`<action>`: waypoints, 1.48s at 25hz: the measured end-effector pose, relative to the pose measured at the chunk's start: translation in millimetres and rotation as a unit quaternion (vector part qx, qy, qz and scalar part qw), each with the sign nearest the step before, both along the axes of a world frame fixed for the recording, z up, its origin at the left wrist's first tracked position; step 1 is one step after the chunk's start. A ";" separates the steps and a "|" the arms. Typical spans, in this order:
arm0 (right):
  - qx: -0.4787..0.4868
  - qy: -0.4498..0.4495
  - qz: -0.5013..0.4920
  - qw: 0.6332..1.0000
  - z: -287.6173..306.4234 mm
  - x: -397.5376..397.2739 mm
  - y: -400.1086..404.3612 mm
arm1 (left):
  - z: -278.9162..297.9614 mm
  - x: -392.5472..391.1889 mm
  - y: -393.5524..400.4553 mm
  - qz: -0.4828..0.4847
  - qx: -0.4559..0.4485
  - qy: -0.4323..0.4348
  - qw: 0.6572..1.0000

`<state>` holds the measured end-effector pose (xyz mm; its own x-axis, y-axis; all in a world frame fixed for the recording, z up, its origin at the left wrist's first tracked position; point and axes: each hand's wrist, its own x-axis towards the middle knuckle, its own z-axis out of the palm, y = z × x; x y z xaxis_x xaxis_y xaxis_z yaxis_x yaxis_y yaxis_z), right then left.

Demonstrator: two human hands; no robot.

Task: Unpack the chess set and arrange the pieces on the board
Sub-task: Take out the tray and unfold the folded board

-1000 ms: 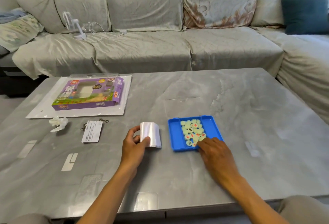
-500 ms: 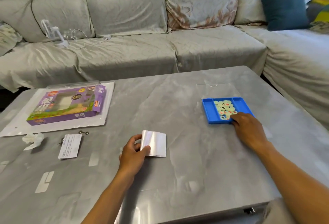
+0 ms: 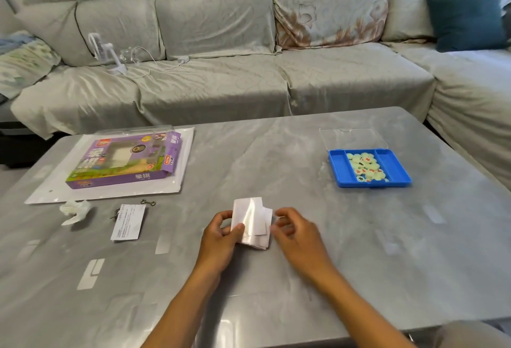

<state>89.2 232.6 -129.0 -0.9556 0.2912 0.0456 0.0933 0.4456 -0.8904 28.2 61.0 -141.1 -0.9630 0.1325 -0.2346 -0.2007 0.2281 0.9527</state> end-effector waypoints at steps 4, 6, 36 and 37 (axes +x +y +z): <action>-0.314 -0.067 0.031 0.947 7.3 -11.8 -53.5 | 4.1 12.2 -24.1 -0.004 0.091 0.019 0.996; -0.397 -0.069 0.020 0.915 9.9 -14.2 -53.2 | 5.1 19.6 -27.6 -0.007 0.106 0.027 0.994; -0.307 -0.089 0.066 0.945 77.4 -16.7 -35.0 | 34.2 26.2 -49.9 -0.099 -0.177 0.341 0.918; -0.297 -0.106 0.108 0.943 79.7 -15.5 -31.8 | 39.7 25.4 -48.7 -0.133 -0.176 0.334 0.916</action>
<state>73.7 200.8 -49.2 -0.9650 0.0024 -0.2623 0.2609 -0.0959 -0.9606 53.6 12.3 -101.4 -0.8518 0.4132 0.3221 0.5079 0.5006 0.7010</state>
